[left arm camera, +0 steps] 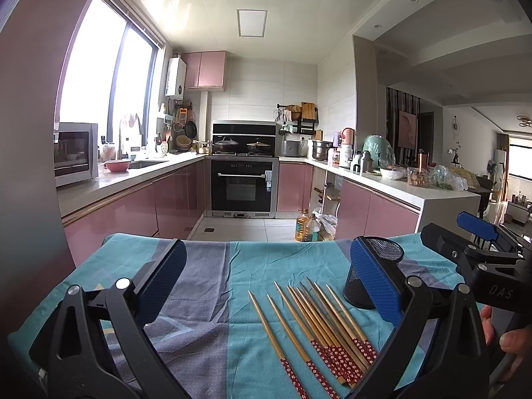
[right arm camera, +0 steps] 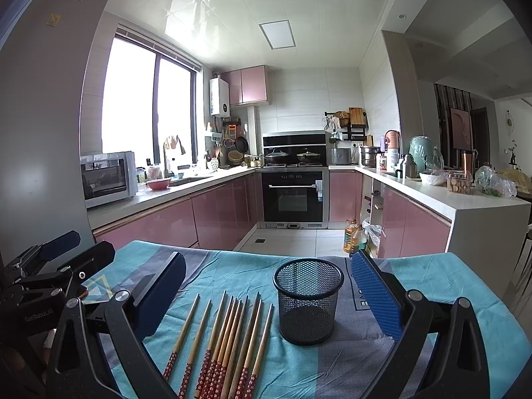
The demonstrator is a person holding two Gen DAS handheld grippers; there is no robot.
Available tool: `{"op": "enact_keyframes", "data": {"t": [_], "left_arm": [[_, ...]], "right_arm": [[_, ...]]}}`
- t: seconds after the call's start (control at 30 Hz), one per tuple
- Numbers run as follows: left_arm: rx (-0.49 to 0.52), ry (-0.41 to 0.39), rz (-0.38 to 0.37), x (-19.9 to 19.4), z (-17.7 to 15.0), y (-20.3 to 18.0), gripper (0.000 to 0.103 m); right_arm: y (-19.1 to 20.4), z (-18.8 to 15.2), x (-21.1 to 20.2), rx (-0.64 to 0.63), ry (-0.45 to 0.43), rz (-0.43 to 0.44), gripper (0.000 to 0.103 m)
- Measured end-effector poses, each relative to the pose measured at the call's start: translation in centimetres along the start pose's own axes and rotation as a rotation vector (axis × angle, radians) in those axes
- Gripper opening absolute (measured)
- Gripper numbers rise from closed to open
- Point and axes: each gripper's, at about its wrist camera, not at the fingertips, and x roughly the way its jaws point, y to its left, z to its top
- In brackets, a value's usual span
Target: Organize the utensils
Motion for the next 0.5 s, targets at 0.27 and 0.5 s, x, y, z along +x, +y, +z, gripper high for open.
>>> {"op": "enact_keyframes", "data": {"t": [0.27,0.5], "left_arm": [[0.011,0.065,0.0,1.4,-0.7,0.3,0.097],[0.03,0.274,-0.046,5.1,-3.2,0.8,0.097]], "right_arm": [[-0.1,-1.2,1.7,0.006,0.111,0.077,0.097],[0.2,-4.3,5.2,-0.006,0.338,0.121,0.09]]}}
